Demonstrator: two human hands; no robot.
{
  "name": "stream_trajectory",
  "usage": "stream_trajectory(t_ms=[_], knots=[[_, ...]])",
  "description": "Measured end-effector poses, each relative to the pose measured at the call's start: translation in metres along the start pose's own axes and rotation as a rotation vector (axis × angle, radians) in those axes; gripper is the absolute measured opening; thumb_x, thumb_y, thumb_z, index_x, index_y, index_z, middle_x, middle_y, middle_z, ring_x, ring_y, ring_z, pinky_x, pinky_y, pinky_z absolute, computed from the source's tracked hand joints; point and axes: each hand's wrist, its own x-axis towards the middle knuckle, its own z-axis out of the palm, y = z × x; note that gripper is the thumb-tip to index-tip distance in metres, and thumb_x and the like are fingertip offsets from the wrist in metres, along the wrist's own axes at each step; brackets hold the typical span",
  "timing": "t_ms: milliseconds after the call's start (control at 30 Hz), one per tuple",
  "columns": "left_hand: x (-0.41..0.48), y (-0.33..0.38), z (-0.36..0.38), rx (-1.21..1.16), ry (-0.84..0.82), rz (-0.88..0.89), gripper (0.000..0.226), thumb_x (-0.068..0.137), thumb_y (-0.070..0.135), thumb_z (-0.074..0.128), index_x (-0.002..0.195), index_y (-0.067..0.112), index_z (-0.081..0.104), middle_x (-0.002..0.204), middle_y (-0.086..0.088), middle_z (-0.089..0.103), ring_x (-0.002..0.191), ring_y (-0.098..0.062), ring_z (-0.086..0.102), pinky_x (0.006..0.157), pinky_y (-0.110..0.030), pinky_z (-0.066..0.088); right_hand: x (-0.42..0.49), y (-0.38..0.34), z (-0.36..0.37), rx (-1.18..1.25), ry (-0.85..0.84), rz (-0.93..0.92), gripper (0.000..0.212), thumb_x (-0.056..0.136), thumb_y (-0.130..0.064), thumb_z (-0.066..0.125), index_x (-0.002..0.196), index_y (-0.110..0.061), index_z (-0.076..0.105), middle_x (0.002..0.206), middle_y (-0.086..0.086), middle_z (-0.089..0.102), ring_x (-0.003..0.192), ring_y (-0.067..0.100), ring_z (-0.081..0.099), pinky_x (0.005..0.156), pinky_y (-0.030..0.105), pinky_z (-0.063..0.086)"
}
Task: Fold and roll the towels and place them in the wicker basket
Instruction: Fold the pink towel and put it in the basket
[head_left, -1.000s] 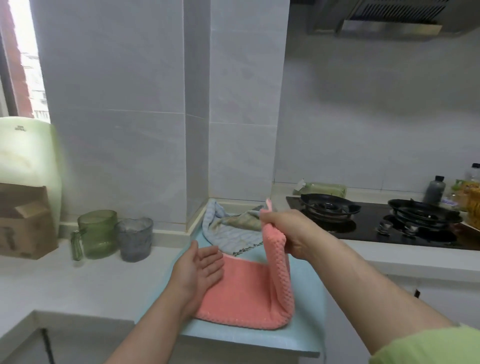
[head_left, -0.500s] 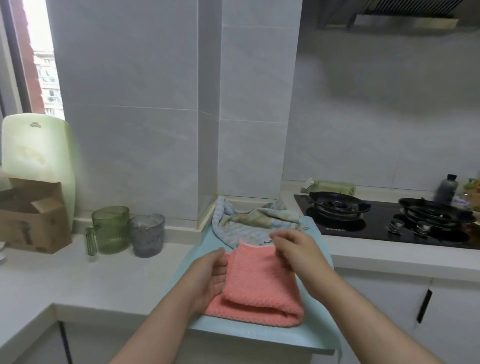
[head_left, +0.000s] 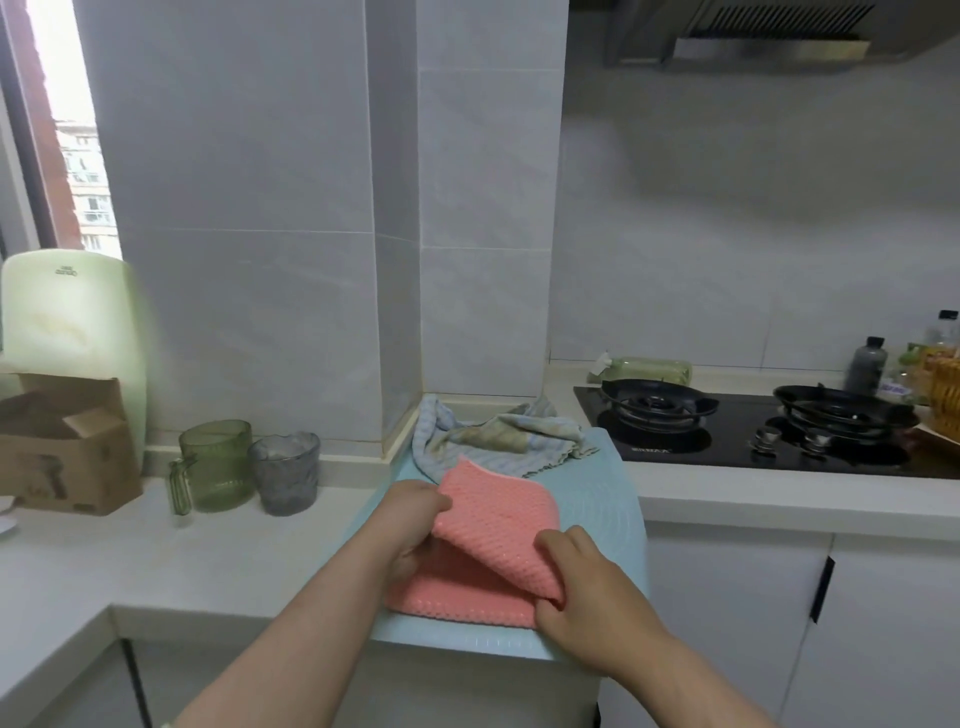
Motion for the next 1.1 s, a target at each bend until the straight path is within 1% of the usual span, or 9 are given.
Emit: stream_trajectory(t_ms=[200,333,400,600,733,800,867,967,1100], knots=[[-0.001,-0.011,-0.020,0.049,-0.033,-0.008,0.017,0.089,-0.010,0.045,0.087,-0.002,0.060,0.070,-0.013,0.049,0.051,-0.017,0.042,0.052,-0.026,0.029,-0.001,0.003,0.006,0.088,-0.028,-0.027,0.045,0.082,-0.027,0.045,0.127,-0.034,0.046,0.105,-0.013,0.035,0.091,0.011,0.051,0.082,0.030,0.048],[0.000,-0.027,-0.028,0.140,-0.012,-0.019,0.017,0.093,-0.006,0.044,0.092,-0.005,0.061,0.065,-0.012,0.053,0.048,-0.018,0.045,0.049,-0.024,0.034,-0.003,0.006,0.009,0.127,-0.019,-0.052,0.050,0.084,-0.029,0.044,0.132,-0.037,0.051,0.108,-0.015,0.038,0.095,0.003,0.049,0.086,0.023,0.046],[0.000,-0.033,-0.031,0.190,0.003,-0.007,0.019,0.093,-0.004,0.045,0.094,-0.006,0.064,0.075,-0.016,0.058,0.063,-0.021,0.053,0.060,-0.029,0.041,-0.005,0.008,0.010,0.119,-0.012,-0.080,0.052,0.085,-0.028,0.045,0.135,-0.037,0.051,0.110,-0.016,0.037,0.095,0.000,0.048,0.085,0.020,0.045],[0.003,-0.037,-0.036,0.498,0.057,0.056,0.022,0.088,0.001,0.047,0.095,0.001,0.068,0.091,-0.017,0.068,0.075,-0.022,0.055,0.067,-0.029,0.040,-0.005,0.010,0.011,0.079,-0.049,-0.167,0.057,0.084,-0.026,0.042,0.138,-0.039,0.049,0.111,-0.015,0.036,0.090,-0.004,0.043,0.074,0.006,0.035],[0.004,-0.026,-0.043,0.645,-0.010,0.023,0.020,0.086,0.009,0.053,0.102,0.021,0.053,0.108,-0.008,0.063,0.090,-0.020,0.061,0.071,-0.028,0.047,-0.003,0.012,0.002,0.266,-0.041,-0.162,0.049,0.083,-0.040,0.047,0.131,-0.037,0.058,0.105,-0.024,0.043,0.093,-0.001,0.051,0.080,0.010,0.038],[0.012,-0.018,-0.045,0.629,0.003,0.039,0.026,0.082,0.012,0.058,0.100,0.025,0.046,0.102,-0.007,0.060,0.082,-0.021,0.058,0.069,-0.028,0.044,0.011,0.016,-0.004,0.391,0.068,-0.111,0.043,0.088,-0.046,0.049,0.128,-0.033,0.060,0.110,-0.024,0.049,0.101,-0.002,0.052,0.088,0.015,0.040],[0.020,-0.008,-0.042,0.484,0.008,0.017,0.013,0.081,0.014,0.060,0.086,0.018,0.049,0.081,-0.009,0.052,0.067,-0.021,0.048,0.061,-0.029,0.038,0.031,0.021,-0.009,0.411,0.073,-0.019,0.042,0.098,-0.044,0.046,0.138,-0.031,0.052,0.131,-0.018,0.047,0.120,-0.005,0.044,0.105,0.027,0.038],[0.033,-0.003,-0.028,0.460,0.015,0.001,0.018,0.084,0.026,0.061,0.077,0.013,0.052,0.067,-0.004,0.047,0.055,-0.018,0.043,0.056,-0.026,0.034,0.053,0.019,-0.006,0.299,-0.150,0.105,0.057,0.100,-0.052,0.033,0.153,-0.033,0.023,0.161,-0.012,0.012,0.149,0.009,0.008,0.123,0.034,0.008],[0.043,-0.021,-0.020,0.657,0.152,0.146,0.018,0.087,0.020,0.052,0.092,0.006,0.063,0.091,-0.007,0.066,0.082,-0.022,0.061,0.074,-0.032,0.048,0.059,0.011,0.005,0.263,-0.322,0.108,0.073,0.094,-0.066,0.031,0.155,-0.037,0.003,0.161,-0.012,-0.012,0.148,0.010,-0.015,0.121,0.036,-0.004]])
